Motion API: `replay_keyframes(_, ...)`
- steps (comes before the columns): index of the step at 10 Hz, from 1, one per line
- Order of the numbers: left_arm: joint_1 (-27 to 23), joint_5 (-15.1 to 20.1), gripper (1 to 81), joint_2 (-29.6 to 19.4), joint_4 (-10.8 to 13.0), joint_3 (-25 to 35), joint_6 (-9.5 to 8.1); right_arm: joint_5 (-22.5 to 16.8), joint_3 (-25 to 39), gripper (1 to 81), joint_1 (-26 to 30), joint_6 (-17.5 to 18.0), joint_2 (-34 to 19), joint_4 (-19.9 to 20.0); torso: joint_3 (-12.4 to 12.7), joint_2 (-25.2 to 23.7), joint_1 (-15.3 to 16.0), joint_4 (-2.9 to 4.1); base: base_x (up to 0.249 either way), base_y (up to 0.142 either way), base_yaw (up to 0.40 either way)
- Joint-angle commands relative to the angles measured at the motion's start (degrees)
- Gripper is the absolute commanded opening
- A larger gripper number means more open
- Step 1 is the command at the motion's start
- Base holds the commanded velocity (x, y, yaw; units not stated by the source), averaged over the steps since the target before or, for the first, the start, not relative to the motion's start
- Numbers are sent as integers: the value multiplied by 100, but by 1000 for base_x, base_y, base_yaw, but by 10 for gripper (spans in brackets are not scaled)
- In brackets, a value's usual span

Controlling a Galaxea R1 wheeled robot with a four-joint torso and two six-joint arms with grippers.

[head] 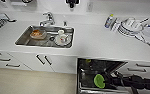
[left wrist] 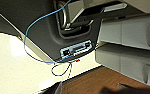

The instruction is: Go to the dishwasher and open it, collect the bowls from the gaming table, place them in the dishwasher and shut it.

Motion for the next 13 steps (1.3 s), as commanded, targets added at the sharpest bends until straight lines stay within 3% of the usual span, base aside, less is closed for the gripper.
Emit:
replay_keyframes(1,745,-339,811,378,5,-309,17,-353,-1218,10,608,243,1036,295,0,0,0,0,0,0,0)
replay_keyframes(5,913,-752,811,562,-83,-669,17,-195,-2097,10,503,252,1695,277,0,0,0,0,0,0,0)
replay_keyframes(7,930,-770,811,598,-74,-748,17,191,-2150,10,608,243,1652,234,0,0,0,0,0,0,0)
replay_keyframes(10,948,-770,811,606,-56,-757,25,209,-2413,10,968,243,1564,269,0,0,0,0,0,0,0)
replay_keyframes(11,948,-770,811,615,-47,-757,26,209,-2387,811,1012,251,1528,277,0,0,0,0,0,0,0)
replay_keyframes(13,948,-770,811,668,-47,-757,26,200,-2035,811,1126,278,1141,392,0,0,0,0,0,0,0)
